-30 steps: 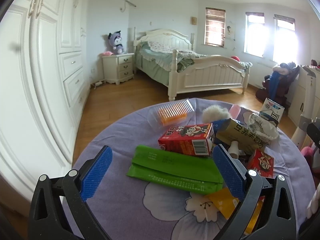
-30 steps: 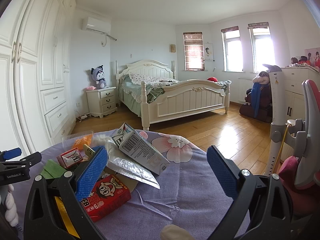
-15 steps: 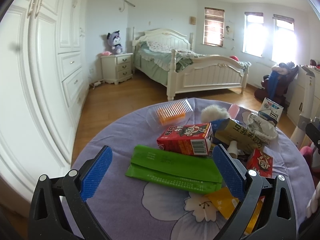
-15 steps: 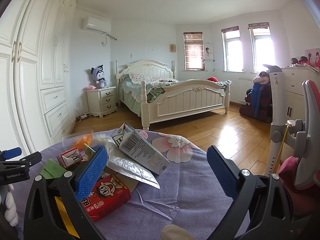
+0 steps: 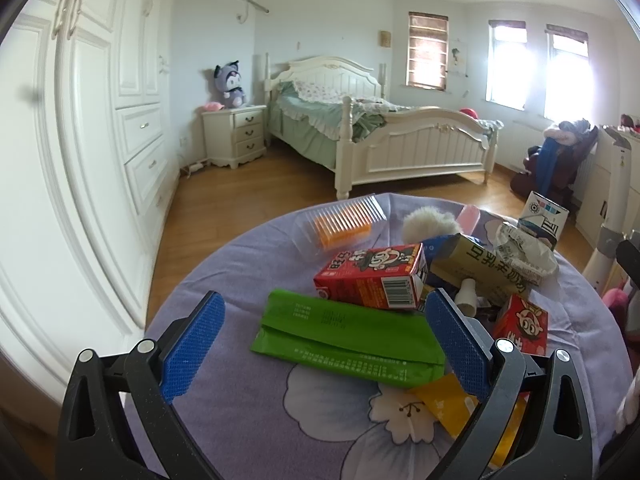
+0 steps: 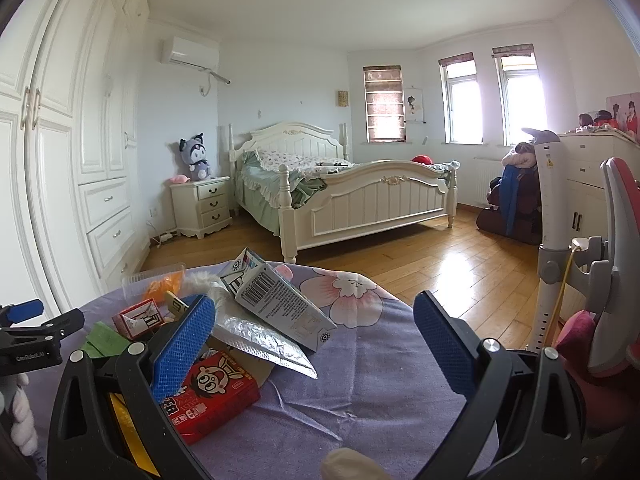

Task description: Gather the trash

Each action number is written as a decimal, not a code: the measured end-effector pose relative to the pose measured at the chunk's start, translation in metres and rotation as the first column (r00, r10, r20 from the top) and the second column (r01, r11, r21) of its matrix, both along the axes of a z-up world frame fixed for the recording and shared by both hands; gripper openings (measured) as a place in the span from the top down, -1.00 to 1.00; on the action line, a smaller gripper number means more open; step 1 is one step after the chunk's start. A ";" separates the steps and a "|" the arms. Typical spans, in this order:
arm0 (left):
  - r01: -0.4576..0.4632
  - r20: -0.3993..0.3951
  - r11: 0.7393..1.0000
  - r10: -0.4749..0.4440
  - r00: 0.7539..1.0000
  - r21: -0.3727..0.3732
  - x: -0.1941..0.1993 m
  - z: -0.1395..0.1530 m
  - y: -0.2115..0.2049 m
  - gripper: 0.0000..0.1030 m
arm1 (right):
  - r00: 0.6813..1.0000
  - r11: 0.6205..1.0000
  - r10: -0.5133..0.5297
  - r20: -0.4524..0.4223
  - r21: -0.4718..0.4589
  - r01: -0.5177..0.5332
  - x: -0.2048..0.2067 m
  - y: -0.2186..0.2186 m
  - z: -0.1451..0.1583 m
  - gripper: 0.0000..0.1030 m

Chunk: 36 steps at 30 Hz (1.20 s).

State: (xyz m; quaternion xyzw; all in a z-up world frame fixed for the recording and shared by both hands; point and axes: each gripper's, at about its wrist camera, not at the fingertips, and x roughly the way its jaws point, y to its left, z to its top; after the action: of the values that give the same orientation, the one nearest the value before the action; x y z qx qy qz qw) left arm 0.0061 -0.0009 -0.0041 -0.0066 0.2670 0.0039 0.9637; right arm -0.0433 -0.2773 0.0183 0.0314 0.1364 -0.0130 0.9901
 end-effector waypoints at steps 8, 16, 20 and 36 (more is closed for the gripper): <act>0.002 -0.010 0.999 -0.002 1.000 -0.035 0.003 0.000 0.004 -0.92 | 1.000 1.000 0.023 0.011 0.004 -0.023 -0.002 0.001 0.001 -0.90; 0.055 -0.042 0.995 -0.059 0.997 -0.088 0.035 0.027 0.046 -0.92 | 0.976 0.979 0.185 -0.113 0.104 -0.174 0.024 -0.025 0.000 -0.90; 0.221 -0.109 0.975 -0.218 0.970 0.019 0.092 0.046 0.046 -0.92 | 0.938 0.951 0.308 -0.158 0.039 -0.306 0.048 -0.029 0.019 -0.90; 0.436 -0.333 0.886 -0.367 0.869 0.161 0.205 -0.022 0.010 -0.21 | 0.804 0.854 0.440 -0.400 -0.092 -0.513 0.132 0.024 0.004 -0.14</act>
State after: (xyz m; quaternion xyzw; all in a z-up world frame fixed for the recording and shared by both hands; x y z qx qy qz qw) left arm 0.2113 0.0090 -0.0265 0.1619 0.3998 -0.1658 0.8868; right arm 0.0885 -0.2530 0.0226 -0.1042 0.3190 0.2182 0.9164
